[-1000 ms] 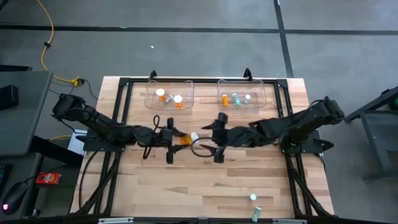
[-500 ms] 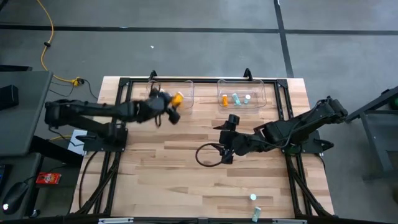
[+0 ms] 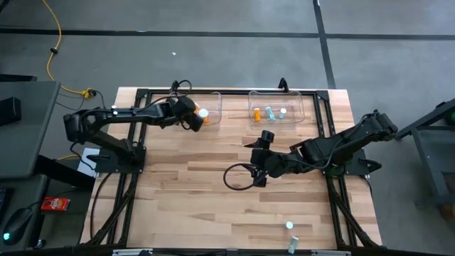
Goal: Pick and place medicine bottles into bin by pill shape (circle, oval)
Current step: Put the orange capsule bottle into the left transparent bin, then put the blue capsule bottle into the left transparent bin
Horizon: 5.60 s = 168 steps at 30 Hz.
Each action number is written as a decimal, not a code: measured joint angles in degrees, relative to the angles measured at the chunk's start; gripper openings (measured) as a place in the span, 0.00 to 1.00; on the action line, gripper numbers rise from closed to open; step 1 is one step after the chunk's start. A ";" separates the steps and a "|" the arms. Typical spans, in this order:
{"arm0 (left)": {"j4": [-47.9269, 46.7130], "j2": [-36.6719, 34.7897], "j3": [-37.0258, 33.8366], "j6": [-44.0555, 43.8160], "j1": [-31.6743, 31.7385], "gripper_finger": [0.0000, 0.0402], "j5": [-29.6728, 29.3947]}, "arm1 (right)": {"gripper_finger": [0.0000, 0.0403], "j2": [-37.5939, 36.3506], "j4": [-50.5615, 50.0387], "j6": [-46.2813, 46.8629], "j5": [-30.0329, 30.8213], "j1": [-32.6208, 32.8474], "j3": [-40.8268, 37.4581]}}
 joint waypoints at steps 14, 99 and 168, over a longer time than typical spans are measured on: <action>-1.56 0.43 0.00 6.47 -0.28 0.53 -0.03 | 0.74 0.02 -0.86 1.73 -0.04 0.00 -0.02; 63.32 -20.63 -23.45 11.48 -47.18 0.60 -0.03 | 0.63 22.28 -23.35 85.94 -27.89 30.97 -0.07; 56.63 -12.00 -24.83 14.49 -42.51 0.60 6.82 | 0.23 16.37 68.50 -6.40 -21.37 -11.90 -27.26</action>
